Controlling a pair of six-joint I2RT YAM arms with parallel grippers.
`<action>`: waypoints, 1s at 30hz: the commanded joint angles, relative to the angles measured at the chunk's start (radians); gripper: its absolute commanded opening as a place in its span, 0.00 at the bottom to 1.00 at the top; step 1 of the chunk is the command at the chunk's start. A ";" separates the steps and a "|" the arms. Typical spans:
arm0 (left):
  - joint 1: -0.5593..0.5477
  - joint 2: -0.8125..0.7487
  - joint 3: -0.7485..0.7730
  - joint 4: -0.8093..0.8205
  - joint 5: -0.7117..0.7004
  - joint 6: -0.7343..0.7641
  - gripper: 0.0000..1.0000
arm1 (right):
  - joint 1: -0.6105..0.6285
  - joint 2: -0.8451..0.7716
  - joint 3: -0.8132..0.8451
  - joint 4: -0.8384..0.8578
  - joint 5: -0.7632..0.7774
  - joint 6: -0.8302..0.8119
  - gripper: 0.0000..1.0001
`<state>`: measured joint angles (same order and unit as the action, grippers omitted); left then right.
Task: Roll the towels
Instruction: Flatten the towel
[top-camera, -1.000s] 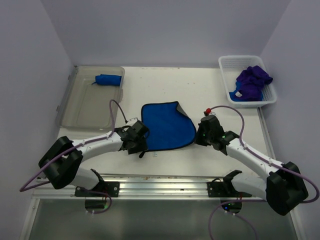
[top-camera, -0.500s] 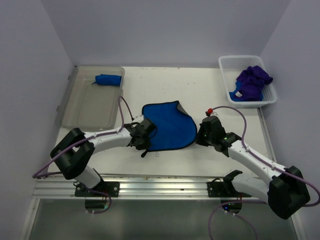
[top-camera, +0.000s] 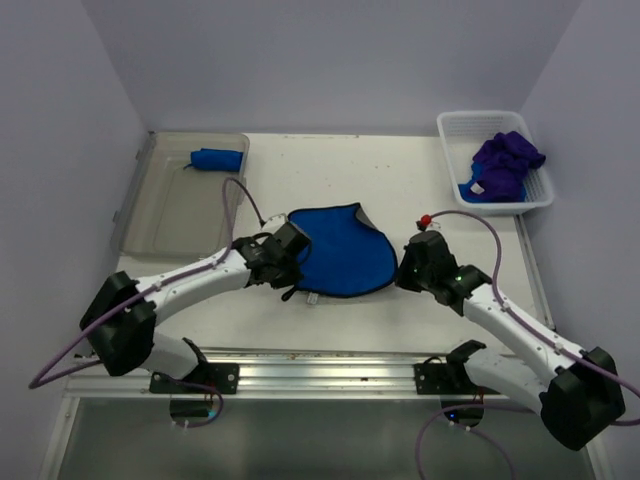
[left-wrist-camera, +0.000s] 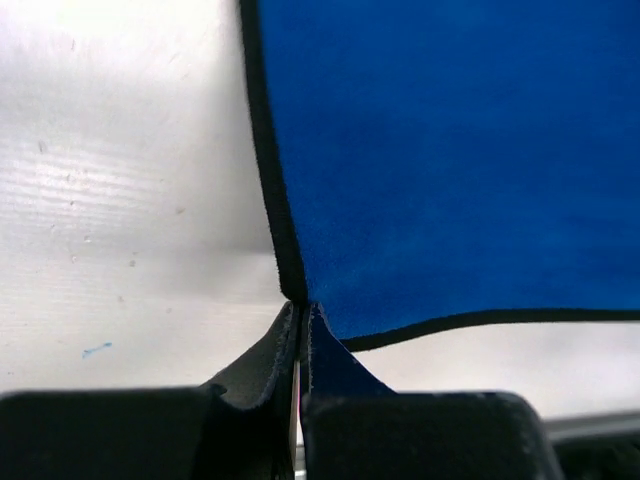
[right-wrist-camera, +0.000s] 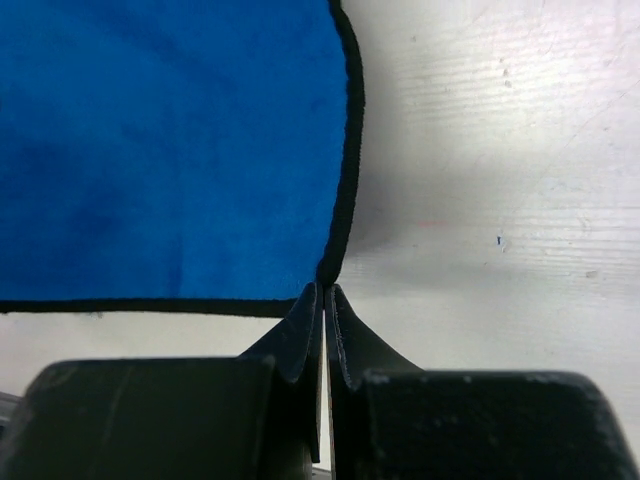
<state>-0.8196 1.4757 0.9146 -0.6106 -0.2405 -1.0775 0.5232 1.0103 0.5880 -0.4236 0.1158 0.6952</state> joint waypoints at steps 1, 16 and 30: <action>-0.004 -0.165 0.118 -0.061 -0.031 0.056 0.00 | 0.001 -0.090 0.119 -0.078 0.064 -0.028 0.00; -0.004 -0.518 0.378 -0.212 0.030 0.151 0.00 | 0.001 -0.364 0.502 -0.386 -0.036 -0.094 0.00; -0.004 -0.608 0.326 -0.235 0.101 -0.022 0.00 | 0.001 -0.432 0.541 -0.537 0.040 0.035 0.00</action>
<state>-0.8276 0.8124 1.2606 -0.8131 -0.0853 -1.0382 0.5301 0.5438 1.1610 -0.8913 0.0402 0.7109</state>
